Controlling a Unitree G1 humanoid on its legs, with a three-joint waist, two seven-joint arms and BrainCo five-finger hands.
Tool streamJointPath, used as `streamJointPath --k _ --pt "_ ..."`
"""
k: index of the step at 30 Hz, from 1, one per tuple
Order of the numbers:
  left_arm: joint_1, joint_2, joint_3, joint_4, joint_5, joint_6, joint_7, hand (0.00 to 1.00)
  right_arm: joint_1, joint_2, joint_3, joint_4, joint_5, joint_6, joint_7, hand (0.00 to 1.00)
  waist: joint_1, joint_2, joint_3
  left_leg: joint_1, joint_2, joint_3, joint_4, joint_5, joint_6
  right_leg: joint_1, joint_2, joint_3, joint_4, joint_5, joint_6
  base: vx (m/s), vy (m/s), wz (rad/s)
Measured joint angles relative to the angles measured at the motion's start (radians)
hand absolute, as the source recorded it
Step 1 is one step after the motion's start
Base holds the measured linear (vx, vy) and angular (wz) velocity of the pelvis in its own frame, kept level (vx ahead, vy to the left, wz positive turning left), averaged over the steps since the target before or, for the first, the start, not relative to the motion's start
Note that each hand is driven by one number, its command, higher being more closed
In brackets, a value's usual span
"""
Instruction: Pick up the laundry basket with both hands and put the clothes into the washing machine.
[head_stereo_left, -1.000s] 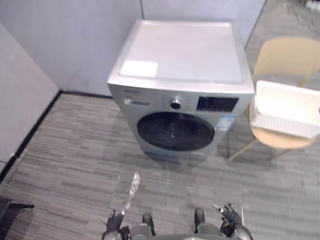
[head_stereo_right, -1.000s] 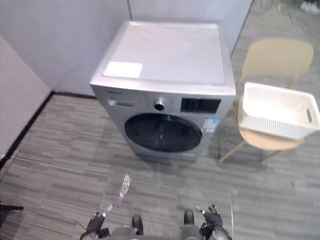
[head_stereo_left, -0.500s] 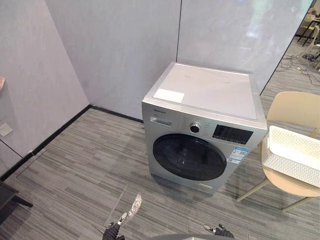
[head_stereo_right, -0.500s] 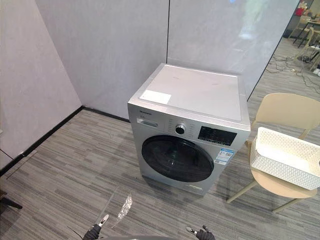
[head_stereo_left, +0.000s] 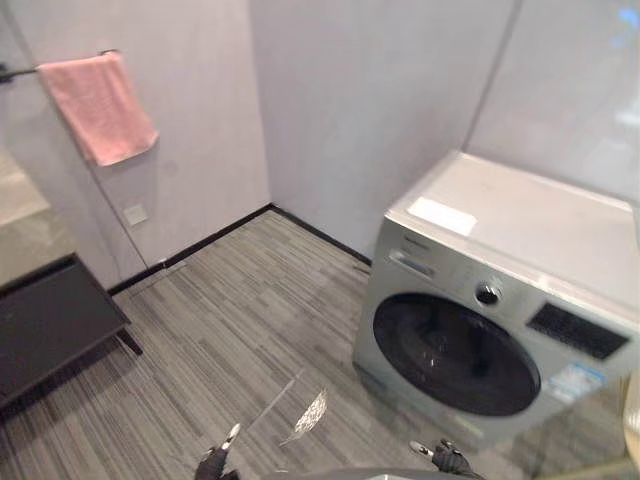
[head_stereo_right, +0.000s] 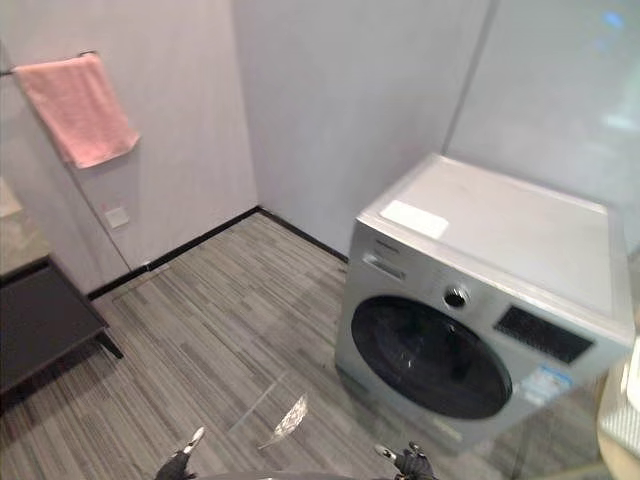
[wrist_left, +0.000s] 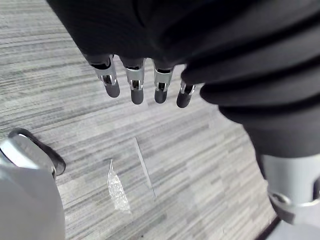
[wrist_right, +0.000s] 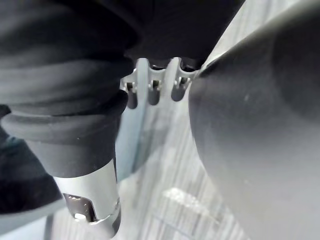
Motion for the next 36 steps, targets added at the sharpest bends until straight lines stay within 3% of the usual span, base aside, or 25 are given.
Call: streamJointPath --k 1,3,4,7,10,11,12,13,14,16,17,18,19,20,22,23,25,26,28,29,31,36 --pt "0.008 0.006 0.002 0.003 0.009 0.004 -0.001 0.0 0.0 0.01 0.0 -0.017 0.019 0.001 -0.001 0.0 0.0 -0.012 0.007 0.008 0.003 -0.027 0.008 -0.011 0.003 -0.035 0.042 0.032 -0.009 -0.022 0.002 0.18 0.028 0.88" --pt "0.01 0.01 0.014 0.011 0.02 0.014 -0.002 0.0 0.029 0.024 0.0 -0.067 0.11 0.0 -0.009 0.0 -0.01 -0.023 0.013 0.009 -0.007 -0.111 0.022 -0.036 -0.001 -0.098 0.127 0.125 -0.197 -0.036 0.012 0.31 -0.015 1.09" --pt "0.01 0.009 0.014 0.011 0.023 0.014 -0.001 0.0 0.038 0.025 0.0 -0.08 0.133 -0.003 -0.011 0.0 -0.016 -0.023 0.013 0.009 -0.015 -0.133 0.023 -0.041 0.0 -0.104 0.135 0.157 -0.267 -0.042 0.023 0.29 -0.06 1.11" --pt "0.0 0.005 0.019 0.016 0.041 0.01 0.002 0.0 0.054 0.031 0.009 -0.138 0.18 -0.006 -0.029 0.0 -0.031 -0.017 0.012 0.022 -0.052 -0.237 0.045 -0.081 0.002 -0.097 0.107 0.25 -0.616 -0.031 0.007 0.36 -0.166 1.07" --pt "-0.004 0.003 0.02 0.016 0.06 0.005 0.008 0.0 0.028 0.037 0.05 -0.186 0.192 -0.009 -0.045 0.0 -0.032 -0.02 0.008 0.082 -0.056 -0.319 0.055 -0.149 -0.017 -0.065 0.09 0.245 -0.701 0.016 0.016 0.5 -0.34 0.86" --pt "-0.008 -0.012 0.02 0.017 0.06 0.003 0.014 0.0 0.007 0.021 0.064 -0.185 0.192 -0.009 -0.046 0.0 -0.041 -0.002 -0.013 0.094 -0.032 -0.343 0.049 -0.174 -0.028 -0.065 0.085 0.195 -0.682 0.122 0.1 0.52 -0.404 0.84" --pt "-0.012 -0.026 0.02 0.019 0.06 0.002 0.019 0.0 -0.004 0.005 0.063 -0.183 0.191 -0.009 -0.046 0.0 -0.039 0.019 -0.025 0.095 0.002 -0.338 0.047 -0.178 -0.038 -0.063 0.105 0.163 -0.664 0.112 0.099 0.51 -0.369 0.75" --pt "-0.011 -0.057 0.018 0.018 0.058 -0.005 0.024 0.0 -0.033 -0.017 0.054 -0.173 0.188 -0.014 -0.045 0.0 -0.031 0.071 -0.046 0.082 0.058 -0.292 0.033 -0.158 -0.071 -0.065 0.135 0.124 -0.652 0.093 0.066 0.45 -0.323 0.53" --pt "-0.012 -0.088 0.006 0.021 0.057 -0.012 0.026 0.0 -0.071 -0.041 0.051 -0.15 0.174 -0.016 -0.043 0.0 -0.03 0.098 -0.053 0.08 0.105 -0.26 0.006 -0.128 -0.117 -0.058 0.152 0.083 -0.651 0.081 0.044 0.5 -0.373 0.58" --pt "-0.015 -0.102 -0.014 0.022 0.054 -0.014 0.026 0.0 -0.097 -0.054 0.049 -0.108 0.17 -0.016 -0.042 0.0 -0.034 0.107 -0.057 0.074 0.13 -0.242 0.017 -0.077 -0.165 -0.022 0.157 0.029 -0.66 0.063 0.015 0.4 -0.337 0.79" --pt "-0.021 -0.098 -0.025 0.022 0.05 -0.015 0.027 0.0 -0.104 -0.053 0.05 -0.055 0.16 -0.006 -0.025 0.0 -0.032 0.101 -0.052 0.05 0.131 -0.18 0.096 -0.019 -0.205 0.048 0.155 -0.023 -0.686 0.052 -0.004 0.26 -0.24 1.05" --pt "-0.02 -0.094 -0.035 0.022 0.048 -0.015 0.027 0.0 -0.103 -0.044 0.049 -0.035 0.157 -0.005 -0.026 0.0 -0.032 0.097 -0.048 0.033 0.134 -0.138 0.138 0.003 -0.214 0.081 0.153 -0.042 -0.701 0.048 -0.011 0.33 -0.312 1.24" --pt "-0.02 -0.081 -0.064 0.022 0.046 -0.015 0.029 0.0 -0.103 -0.032 0.047 0.003 0.151 -0.004 -0.027 0.0 -0.034 0.092 -0.039 -0.001 0.17 -0.017 0.226 0.033 -0.218 0.146 0.151 -0.088 -0.731 0.041 -0.022 0.21 -0.197 1.17" --pt "-0.022 -0.073 -0.097 0.02 0.046 -0.016 0.029 0.0 -0.103 -0.032 0.03 0.03 0.147 -0.004 -0.026 0.0 -0.042 0.098 -0.033 -0.043 0.221 0.12 0.303 0.023 -0.204 0.191 0.154 -0.146 -0.748 0.033 -0.036 0.23 -0.221 1.17" --pt "-0.023 -0.072 -0.113 0.013 0.048 -0.017 0.027 0.0 -0.105 -0.032 0.018 0.041 0.146 -0.004 -0.027 0.0 -0.057 0.112 -0.015 -0.083 0.267 0.243 0.314 0.017 -0.204 0.233 0.156 -0.204 -0.749 0.031 -0.039 0.09 -0.061 1.13" --pt "-0.023 -0.07 -0.134 0.011 0.048 -0.019 0.028 0.0 -0.102 -0.034 -0.005 0.046 0.148 -0.008 -0.033 0.0 -0.063 0.12 -0.004 -0.1 0.261 0.302 0.287 0.007 -0.2 0.254 0.15 -0.229 -0.748 0.031 -0.038 0.04 0.032 1.27" --pt "-0.021 -0.063 -0.18 0.012 0.057 -0.024 0.027 0.0 -0.1 -0.046 -0.033 0.071 0.157 -0.013 -0.048 0.0 -0.065 0.116 -0.005 -0.067 0.244 0.324 0.165 -0.003 -0.222 0.257 0.133 -0.248 -0.75 0.03 -0.037 0.01 0.101 1.05" --pt "-0.023 -0.059 -0.21 0.012 0.074 -0.025 0.025 0.0 -0.1 -0.049 -0.04 0.073 0.157 -0.013 -0.048 0.0 -0.066 0.111 -0.003 -0.032 0.226 0.348 0.028 0.0 -0.219 0.243 0.122 -0.248 -0.757 0.028 -0.035 -0.02 0.121 1.04" --pt "-0.036 -0.045 -0.233 0.012 0.078 -0.026 0.023 0.0 -0.103 -0.036 -0.058 0.075 0.157 -0.013 -0.048 0.0 -0.071 0.104 0.015 0.028 0.2 0.372 -0.157 0.03 -0.155 0.242 0.109 -0.237 -0.791 0.028 -0.034 -0.05 0.146 0.86" --pt "-0.047 -0.033 -0.233 0.011 0.078 -0.03 0.02 0.0 -0.113 -0.015 -0.058 0.089 0.156 -0.012 -0.049 0.0 -0.064 0.077 0.032 0.034 0.178 0.357 -0.202 0.068 -0.139 0.244 0.094 -0.233 -0.807 0.028 -0.033 -0.08 0.122 0.4" --pt "-0.049 -0.025 -0.236 0.011 0.08 -0.032 0.02 0.0 -0.117 -0.003 -0.056 0.106 0.145 -0.011 -0.048 0.0 -0.055 0.062 0.026 0.043 0.162 0.351 -0.238 0.093 -0.132 0.25 0.087 -0.209 -0.833 0.034 -0.031 -0.09 0.073 0.19" --pt "-0.047 -0.012 -0.256 0.022 0.118 -0.032 0.019 0.0 -0.105 -0.01 -0.037 0.11 0.134 -0.01 -0.044 0.0 -0.064 0.054 0.013 0.067 0.145 0.333 -0.327 0.157 -0.131 0.262 0.081 -0.203 -0.888 0.054 0.003 -0.09 0.001 0.04"
